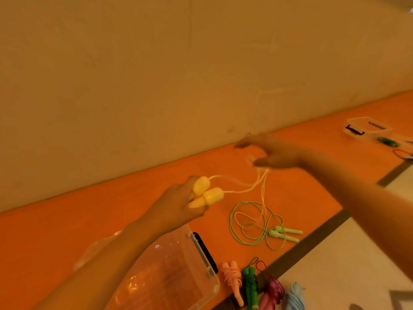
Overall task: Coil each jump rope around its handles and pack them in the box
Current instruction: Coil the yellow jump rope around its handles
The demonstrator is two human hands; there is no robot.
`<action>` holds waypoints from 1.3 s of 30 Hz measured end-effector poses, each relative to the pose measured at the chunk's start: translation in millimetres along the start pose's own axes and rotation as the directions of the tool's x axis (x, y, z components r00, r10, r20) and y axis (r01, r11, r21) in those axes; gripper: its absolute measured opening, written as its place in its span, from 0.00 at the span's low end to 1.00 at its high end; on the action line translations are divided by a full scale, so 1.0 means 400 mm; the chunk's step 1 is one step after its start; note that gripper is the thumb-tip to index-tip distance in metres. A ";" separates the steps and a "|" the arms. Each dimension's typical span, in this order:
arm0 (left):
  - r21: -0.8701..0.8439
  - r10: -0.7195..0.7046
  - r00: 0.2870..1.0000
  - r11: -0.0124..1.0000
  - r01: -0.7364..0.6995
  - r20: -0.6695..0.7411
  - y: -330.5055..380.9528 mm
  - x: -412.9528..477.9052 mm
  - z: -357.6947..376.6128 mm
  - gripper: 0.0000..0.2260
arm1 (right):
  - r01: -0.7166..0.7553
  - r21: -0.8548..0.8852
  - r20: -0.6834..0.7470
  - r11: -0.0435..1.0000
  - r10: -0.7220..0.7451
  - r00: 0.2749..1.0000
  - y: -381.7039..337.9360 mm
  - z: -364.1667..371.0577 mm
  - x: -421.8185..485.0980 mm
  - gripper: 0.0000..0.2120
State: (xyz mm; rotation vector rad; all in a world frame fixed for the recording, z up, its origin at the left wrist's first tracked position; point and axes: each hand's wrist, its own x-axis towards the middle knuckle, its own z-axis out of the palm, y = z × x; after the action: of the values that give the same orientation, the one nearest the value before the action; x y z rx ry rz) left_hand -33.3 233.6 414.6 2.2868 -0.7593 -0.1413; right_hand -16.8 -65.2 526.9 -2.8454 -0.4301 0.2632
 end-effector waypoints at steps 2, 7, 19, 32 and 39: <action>0.012 0.002 1.000 1.000 -0.002 0.017 0.012 0.005 0.043 0.26 | 0.031 0.221 -0.101 0.975 -0.009 0.995 -0.062 0.140 -0.052 0.24; 0.047 -0.049 0.992 0.998 0.044 0.114 0.025 0.010 0.138 0.32 | -0.001 0.450 -0.251 0.893 0.127 0.960 -0.122 0.382 -0.081 0.14; 0.400 0.108 0.993 0.913 -0.078 -0.054 0.085 -0.081 0.069 0.32 | 0.112 0.688 -0.290 0.717 0.130 0.948 -0.181 0.365 -0.124 0.07; 0.329 0.099 0.993 0.937 -0.114 0.062 0.052 -0.104 0.068 0.29 | 0.134 0.812 -0.233 0.569 0.105 0.967 -0.216 0.375 -0.112 0.13; 0.413 0.152 0.985 0.895 -0.170 0.077 0.046 -0.068 0.059 0.33 | 0.131 0.838 -0.283 0.529 0.216 0.935 -0.201 0.383 -0.112 0.06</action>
State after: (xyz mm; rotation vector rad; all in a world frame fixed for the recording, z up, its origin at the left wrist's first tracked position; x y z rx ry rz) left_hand -71.6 224.1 406.4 2.6133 -1.0847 0.0581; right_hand -112.9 28.8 409.1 -1.8392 -0.0834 -0.0531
